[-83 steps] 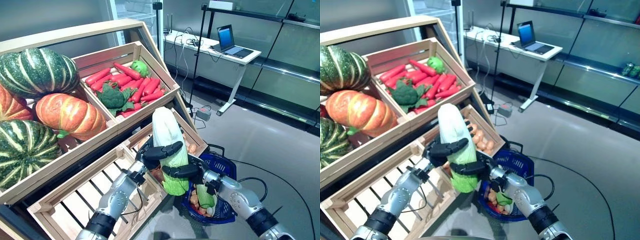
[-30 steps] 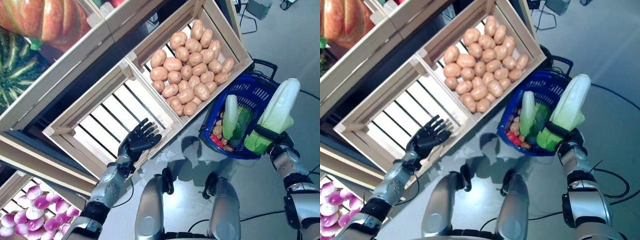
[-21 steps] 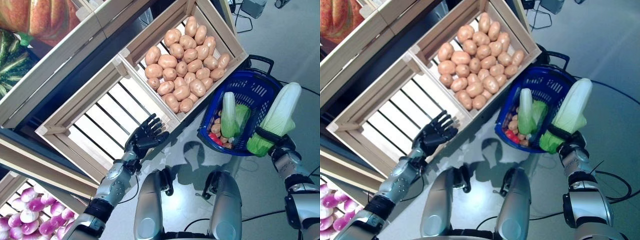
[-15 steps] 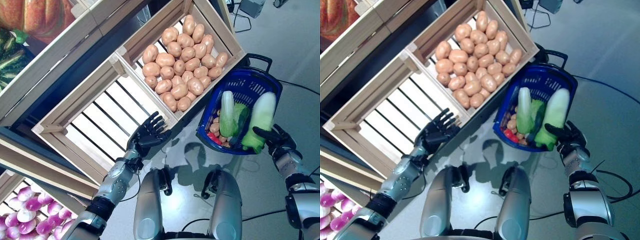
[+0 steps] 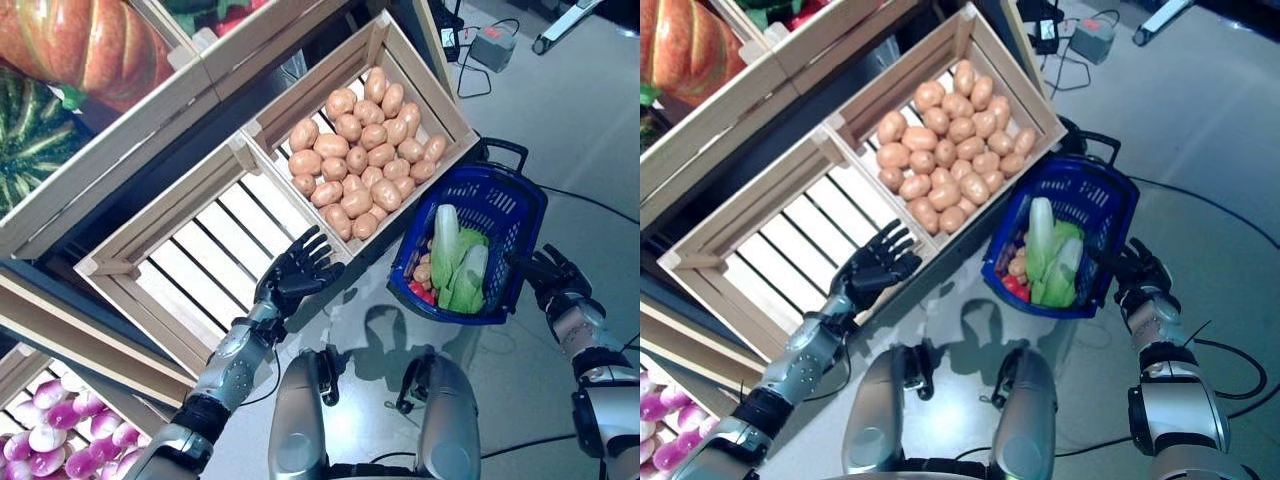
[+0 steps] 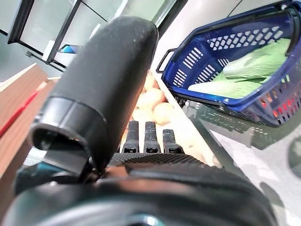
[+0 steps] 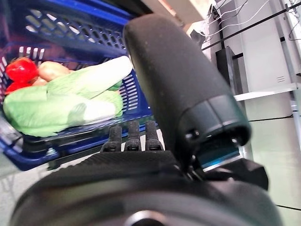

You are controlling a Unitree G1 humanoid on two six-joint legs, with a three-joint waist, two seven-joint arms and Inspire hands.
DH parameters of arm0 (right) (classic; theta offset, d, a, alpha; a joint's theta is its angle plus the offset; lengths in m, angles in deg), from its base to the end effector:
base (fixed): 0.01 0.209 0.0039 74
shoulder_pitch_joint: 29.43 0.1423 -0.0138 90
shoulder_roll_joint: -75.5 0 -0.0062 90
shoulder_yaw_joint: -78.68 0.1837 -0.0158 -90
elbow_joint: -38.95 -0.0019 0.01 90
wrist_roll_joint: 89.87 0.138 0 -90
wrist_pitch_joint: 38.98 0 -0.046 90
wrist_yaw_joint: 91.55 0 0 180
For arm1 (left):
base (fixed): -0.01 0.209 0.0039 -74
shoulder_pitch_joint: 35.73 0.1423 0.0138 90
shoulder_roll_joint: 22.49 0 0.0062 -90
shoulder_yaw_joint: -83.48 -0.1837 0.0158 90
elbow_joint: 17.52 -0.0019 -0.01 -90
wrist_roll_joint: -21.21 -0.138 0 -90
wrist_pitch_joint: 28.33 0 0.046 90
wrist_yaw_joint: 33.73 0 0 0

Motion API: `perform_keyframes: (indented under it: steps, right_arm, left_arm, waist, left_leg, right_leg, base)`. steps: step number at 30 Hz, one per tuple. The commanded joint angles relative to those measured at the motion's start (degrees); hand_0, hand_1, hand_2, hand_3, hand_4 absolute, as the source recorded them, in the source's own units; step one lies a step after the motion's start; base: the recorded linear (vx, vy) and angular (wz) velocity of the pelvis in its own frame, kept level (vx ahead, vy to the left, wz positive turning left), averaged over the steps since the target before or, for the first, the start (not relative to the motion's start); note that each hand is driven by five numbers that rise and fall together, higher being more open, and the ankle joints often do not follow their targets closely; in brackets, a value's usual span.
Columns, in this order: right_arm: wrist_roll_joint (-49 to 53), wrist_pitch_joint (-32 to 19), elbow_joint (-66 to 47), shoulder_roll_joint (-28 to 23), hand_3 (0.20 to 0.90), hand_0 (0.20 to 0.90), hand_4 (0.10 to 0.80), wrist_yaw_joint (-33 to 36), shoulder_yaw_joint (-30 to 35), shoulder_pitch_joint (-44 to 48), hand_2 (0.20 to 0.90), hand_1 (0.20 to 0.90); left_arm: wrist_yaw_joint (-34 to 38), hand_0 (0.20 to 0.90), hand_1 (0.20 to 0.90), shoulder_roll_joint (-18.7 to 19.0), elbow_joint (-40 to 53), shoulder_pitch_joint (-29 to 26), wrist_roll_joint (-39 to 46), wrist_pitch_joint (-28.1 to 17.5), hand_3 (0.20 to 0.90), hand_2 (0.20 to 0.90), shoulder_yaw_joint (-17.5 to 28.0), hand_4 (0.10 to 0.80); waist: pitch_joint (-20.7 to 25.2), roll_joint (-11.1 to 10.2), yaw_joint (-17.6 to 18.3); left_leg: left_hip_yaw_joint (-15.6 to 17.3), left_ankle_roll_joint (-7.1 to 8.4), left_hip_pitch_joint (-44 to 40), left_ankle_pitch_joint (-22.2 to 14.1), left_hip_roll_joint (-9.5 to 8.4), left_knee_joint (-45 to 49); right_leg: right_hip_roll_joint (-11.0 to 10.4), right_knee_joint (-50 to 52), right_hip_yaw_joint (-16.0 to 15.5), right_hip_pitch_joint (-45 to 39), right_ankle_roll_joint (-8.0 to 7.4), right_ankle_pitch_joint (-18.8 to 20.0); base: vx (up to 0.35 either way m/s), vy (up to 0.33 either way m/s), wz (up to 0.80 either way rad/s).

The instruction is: Put vegetables into the basket

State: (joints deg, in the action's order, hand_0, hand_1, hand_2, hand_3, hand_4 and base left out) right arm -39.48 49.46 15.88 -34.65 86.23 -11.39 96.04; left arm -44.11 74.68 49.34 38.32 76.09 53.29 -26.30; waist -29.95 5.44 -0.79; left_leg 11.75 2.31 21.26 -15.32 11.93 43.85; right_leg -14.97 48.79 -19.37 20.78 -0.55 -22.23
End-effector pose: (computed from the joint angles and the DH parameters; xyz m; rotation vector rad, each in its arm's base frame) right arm 0.2691 -0.3278 0.0583 0.3546 0.2708 -0.4972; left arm 0.2479 0.1827 0.0318 -0.4613 0.1004 -0.2926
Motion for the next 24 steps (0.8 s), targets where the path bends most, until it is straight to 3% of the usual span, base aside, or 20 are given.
perform_keyframes:
  steps: [1,5,8,10,15,20,24]
  right_arm:
    - [1.29,-3.81,-2.36,-0.52,0.900,0.900,0.800,-3.57,1.63,-0.19,0.900,0.900]
    - [2.19,-3.95,-3.09,2.24,0.900,0.900,0.800,-5.13,1.61,-2.66,0.900,0.900]
    - [-5.00,-5.98,-4.01,5.33,0.900,0.900,0.800,0.48,0.23,-4.80,0.900,0.900]
    - [-6.32,-6.58,-5.86,7.02,0.900,0.900,0.800,0.35,-1.35,-5.87,0.900,0.900]
    - [-4.85,-9.18,-14.55,13.89,0.900,0.900,0.800,0.01,-3.49,-12.82,0.900,0.900]
    - [-10.68,-13.07,-23.45,19.86,0.900,0.900,0.800,0.21,-7.95,-21.86,0.900,0.900]
    - [-15.66,-14.00,-28.58,22.42,0.900,0.900,0.800,-1.24,-11.78,-28.37,0.900,0.900]
  left_arm:
    - [-2.64,0.900,0.900,0.91,4.67,0.24,0.20,-3.98,0.900,0.900,3.24,0.800]
    - [-2.33,0.900,0.900,-0.14,4.10,1.61,-2.51,-3.24,0.900,0.900,3.80,0.800]
    - [-1.46,0.900,0.900,-1.07,2.56,2.09,-5.22,-2.99,0.900,0.900,3.83,0.800]
    - [-0.69,0.900,0.900,-1.37,1.82,2.87,-7.18,-2.54,0.900,0.900,4.16,0.800]
    - [0.15,0.900,0.900,-2.81,-1.35,5.87,-10.98,-3.94,0.900,0.900,4.64,0.800]
    - [2.72,0.900,0.900,-4.39,-3.86,9.94,-17.98,-7.39,0.900,0.900,4.71,0.800]
    - [3.63,0.900,0.900,-5.02,-7.15,12.74,-24.35,-8.42,0.900,0.900,5.25,0.800]
  waist:
    - [5.92,-3.34,-0.83]
    - [9.34,-4.15,-1.35]
    - [12.53,-4.57,-1.56]
    - [14.18,-4.86,-1.50]
    - [18.44,-5.32,-0.76]
    - [20.83,-5.20,0.37]
    - [22.00,-5.51,1.54]
  left_leg:
    - [3.69,-1.53,-8.29,-3.05,-1.49,-6.17]
    - [4.53,-0.68,-14.10,1.12,-3.27,-17.12]
    - [4.58,-0.20,-18.25,4.30,-5.11,-24.78]
    - [4.87,-0.39,-20.74,5.47,-5.82,-28.80]
    - [5.49,-0.93,-26.39,8.64,-7.67,-39.19]
    - [5.70,-1.13,-30.80,11.27,-8.94,-47.42]
    - [5.97,-1.06,-31.74,11.10,-9.20,-48.85]
  right_leg:
    - [2.77,-12.10,-0.84,-9.98,1.23,4.98]
    - [5.34,-24.20,-0.58,-15.97,0.19,8.70]
    - [7.23,-33.56,-0.23,-20.68,-0.50,11.92]
    - [8.07,-37.29,0.20,-22.81,-0.76,13.14]
    - [9.25,-45.65,1.25,-26.87,-1.91,16.80]
    - [10.25,-50.62,1.97,-29.36,-2.78,18.93]
    - [10.79,-53.79,1.89,-30.71,-3.21,20.32]
  base:
    - [0.141,0.044,-0.01]
    - [0.111,0.040,-0.10]
    - [0.109,0.075,0.04]
    - [0.099,0.078,-0.02]
    - [0.095,0.103,-0.02]
    - [0.062,0.084,-0.04]
    - [0.034,0.052,-0.03]
